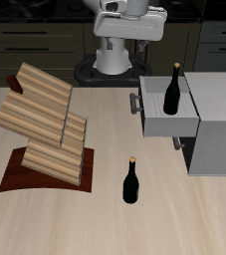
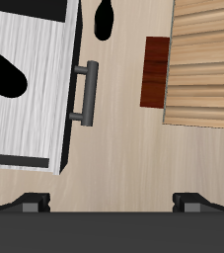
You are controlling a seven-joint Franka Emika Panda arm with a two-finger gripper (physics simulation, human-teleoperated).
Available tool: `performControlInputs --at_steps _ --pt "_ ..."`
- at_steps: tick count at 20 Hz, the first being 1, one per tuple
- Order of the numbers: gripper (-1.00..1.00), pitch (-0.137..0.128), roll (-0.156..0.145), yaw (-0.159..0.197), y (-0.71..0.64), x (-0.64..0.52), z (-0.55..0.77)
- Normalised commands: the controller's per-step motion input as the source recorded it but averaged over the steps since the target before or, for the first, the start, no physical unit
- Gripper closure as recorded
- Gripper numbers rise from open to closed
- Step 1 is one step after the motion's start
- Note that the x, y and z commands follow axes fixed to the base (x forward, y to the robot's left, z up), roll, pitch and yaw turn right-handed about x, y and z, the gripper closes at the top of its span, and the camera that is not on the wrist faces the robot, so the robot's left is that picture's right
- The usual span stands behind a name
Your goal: Place the wine bottle from the drawer onto the top layer of the wine rack and close the drawer
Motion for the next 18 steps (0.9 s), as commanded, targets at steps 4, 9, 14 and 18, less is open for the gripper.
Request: performControlInputs --at_steps 4,9,14,18 --pt "-1.0 0.005 0.016 -0.015 0.3 0.09 0.04" --pt "-1.0 -0.021 0.016 0.006 0.22 0.1 0.13" --pt "-1.0 0.009 -0.012 -0.02 0.29 0.27 0.14" --pt "-1.0 0.001 -0.02 -0.019 0.21 0.2 0.14"
